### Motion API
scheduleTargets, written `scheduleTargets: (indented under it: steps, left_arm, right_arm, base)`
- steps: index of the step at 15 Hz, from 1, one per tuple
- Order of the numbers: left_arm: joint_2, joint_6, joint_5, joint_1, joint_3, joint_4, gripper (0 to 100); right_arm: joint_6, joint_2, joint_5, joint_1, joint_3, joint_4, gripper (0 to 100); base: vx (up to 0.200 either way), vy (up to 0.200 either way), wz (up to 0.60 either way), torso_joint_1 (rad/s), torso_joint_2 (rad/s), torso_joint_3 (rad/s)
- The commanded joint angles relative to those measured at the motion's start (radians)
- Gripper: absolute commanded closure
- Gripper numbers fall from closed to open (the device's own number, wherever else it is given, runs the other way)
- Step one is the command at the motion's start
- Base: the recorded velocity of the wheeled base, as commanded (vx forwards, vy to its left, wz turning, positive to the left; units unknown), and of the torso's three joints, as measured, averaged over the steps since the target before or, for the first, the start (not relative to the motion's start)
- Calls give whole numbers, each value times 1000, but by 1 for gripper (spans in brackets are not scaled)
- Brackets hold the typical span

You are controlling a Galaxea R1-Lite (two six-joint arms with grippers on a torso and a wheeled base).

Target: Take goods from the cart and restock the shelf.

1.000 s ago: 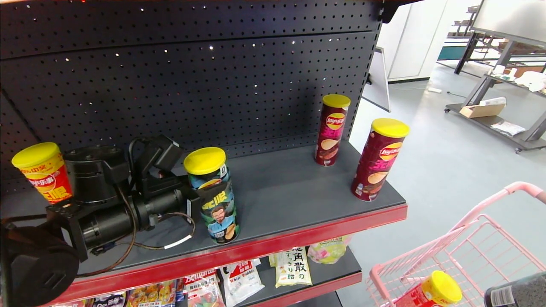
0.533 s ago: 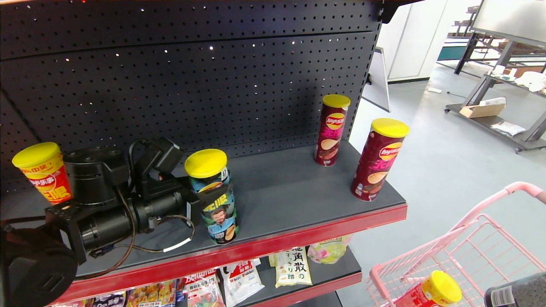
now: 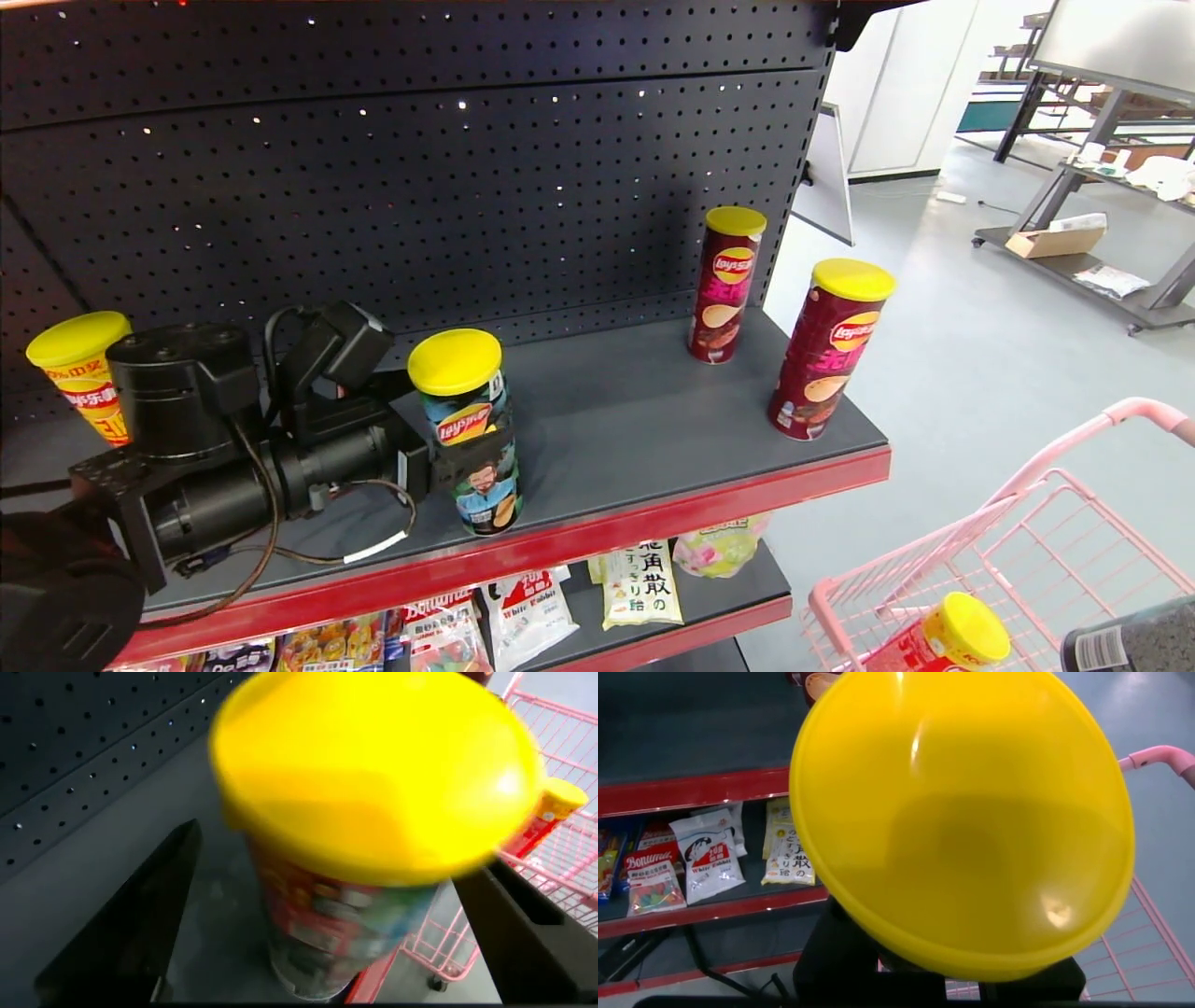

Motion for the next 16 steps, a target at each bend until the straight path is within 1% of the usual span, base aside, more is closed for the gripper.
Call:
scheduleTargets:
  steps: [1, 2, 3, 4, 6, 9, 10, 11, 12, 13, 14, 15, 16]
  left_arm:
    - [-44, 15, -2, 2, 33, -1, 0]
    - [-58, 18, -2, 2, 50, -1, 0]
    - [-94, 19, -2, 2, 89, -1, 0]
    - [-108, 19, -2, 2, 101, -1, 0]
    - [-171, 19, -2, 8, 171, -1, 0]
    - [-311, 16, 4, 11, 334, 1, 0]
    - [-377, 15, 9, 23, 377, 8, 0]
    - [-433, 15, 21, 43, 400, 28, 0]
    - [-519, 15, 93, 82, 403, 104, 0]
    - [-599, 15, 191, 116, 383, 214, 0]
    - [-642, 19, 242, 129, 365, 286, 0]
    - [-779, 21, 356, 160, 274, 550, 0]
    - [-838, 18, 362, 158, 214, 696, 0]
  right_arm:
    - [-1, 2, 0, 0, -4, 0, 100]
    - [-1, 2, 0, 0, -6, 0, 100]
    - [-1, 3, -2, 0, -7, 0, 100]
    - [-1, 2, -2, 0, -7, 0, 100]
    - [-1, 0, -3, 0, -6, 0, 100]
    - [-3, -6, -3, -1, 5, 0, 100]
    - [-3, -8, 1, 0, 11, 1, 100]
    - [-4, -6, 3, 3, 17, 1, 100]
    - [-6, 3, 4, 6, 19, 3, 100]
    - [-9, 17, 6, 8, 17, 3, 100]
    - [-11, 32, 4, 8, 16, 0, 100]
    - [-11, 69, 3, 6, 11, 0, 100]
    - [-11, 83, -6, 3, 11, 0, 100]
  base:
    - [0, 0, 0, 0, 0, 0]
    - [0, 0, 0, 0, 0, 0]
    - [0, 0, 0, 0, 0, 0]
    - [0, 0, 0, 0, 0, 0]
    - [0, 0, 0, 0, 0, 0]
    - [0, 0, 0, 0, 0, 0]
    - [0, 0, 0, 0, 0, 0]
    - [0, 0, 0, 0, 0, 0]
    - [0, 0, 0, 0, 0, 0]
    - [0, 0, 0, 0, 0, 0]
    - [0, 0, 0, 0, 0, 0]
    - [0, 0, 0, 0, 0, 0]
    - [0, 0, 0, 0, 0, 0]
